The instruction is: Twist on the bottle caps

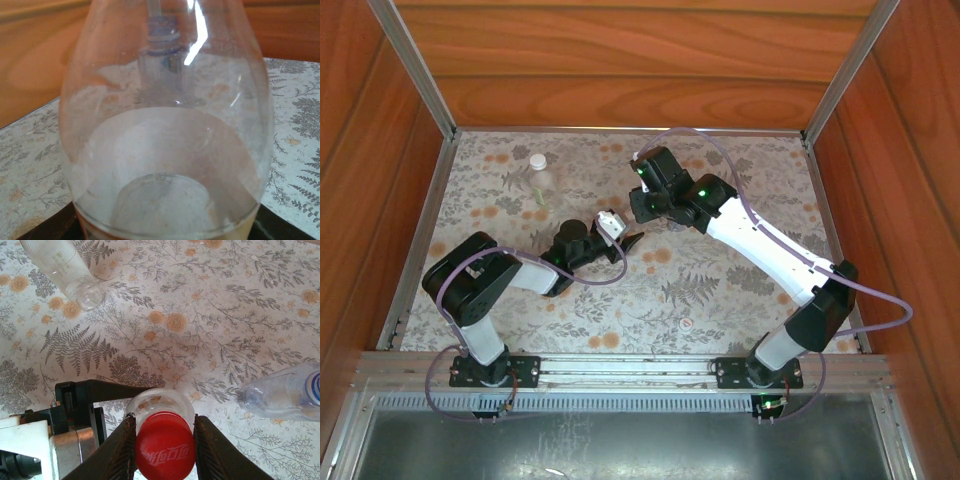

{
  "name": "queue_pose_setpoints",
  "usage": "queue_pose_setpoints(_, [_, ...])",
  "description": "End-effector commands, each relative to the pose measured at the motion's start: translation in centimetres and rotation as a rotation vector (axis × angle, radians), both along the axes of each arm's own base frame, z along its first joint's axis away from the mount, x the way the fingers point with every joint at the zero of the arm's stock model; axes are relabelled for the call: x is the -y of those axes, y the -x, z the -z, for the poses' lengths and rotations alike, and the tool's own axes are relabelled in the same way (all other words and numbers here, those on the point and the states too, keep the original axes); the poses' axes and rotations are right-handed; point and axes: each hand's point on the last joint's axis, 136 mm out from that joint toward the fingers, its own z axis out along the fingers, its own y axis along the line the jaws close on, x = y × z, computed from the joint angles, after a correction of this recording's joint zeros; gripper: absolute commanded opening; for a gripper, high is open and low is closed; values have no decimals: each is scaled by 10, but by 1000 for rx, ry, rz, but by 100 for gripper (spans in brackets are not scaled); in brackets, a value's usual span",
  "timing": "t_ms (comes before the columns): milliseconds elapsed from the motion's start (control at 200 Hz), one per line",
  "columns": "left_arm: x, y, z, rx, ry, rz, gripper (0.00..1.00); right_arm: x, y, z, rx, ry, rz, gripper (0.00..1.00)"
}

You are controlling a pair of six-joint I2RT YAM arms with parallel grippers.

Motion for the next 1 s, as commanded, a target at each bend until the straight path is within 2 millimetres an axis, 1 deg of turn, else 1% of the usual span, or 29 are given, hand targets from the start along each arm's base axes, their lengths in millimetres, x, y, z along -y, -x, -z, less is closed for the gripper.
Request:
queue_pose_setpoints(0, [-5, 8, 30, -92, -56, 36, 56, 20, 23, 50, -161, 168, -18, 33])
queue_pose_setpoints(165, [-4, 11, 33, -108, -53, 57, 56, 19, 21, 48, -160, 163, -26, 34])
queue_pose_setpoints(870, [-7, 11, 34, -118, -50, 66, 56, 13, 12, 39, -134, 160, -46, 38])
queue_pose_setpoints(960, [-6, 11, 32, -114, -48, 68, 56, 13, 11, 39, -132, 160, -49, 38])
queue_pose_setpoints(995, [-7, 10, 32, -114, -48, 69, 56, 12, 11, 38, -129, 158, -49, 34])
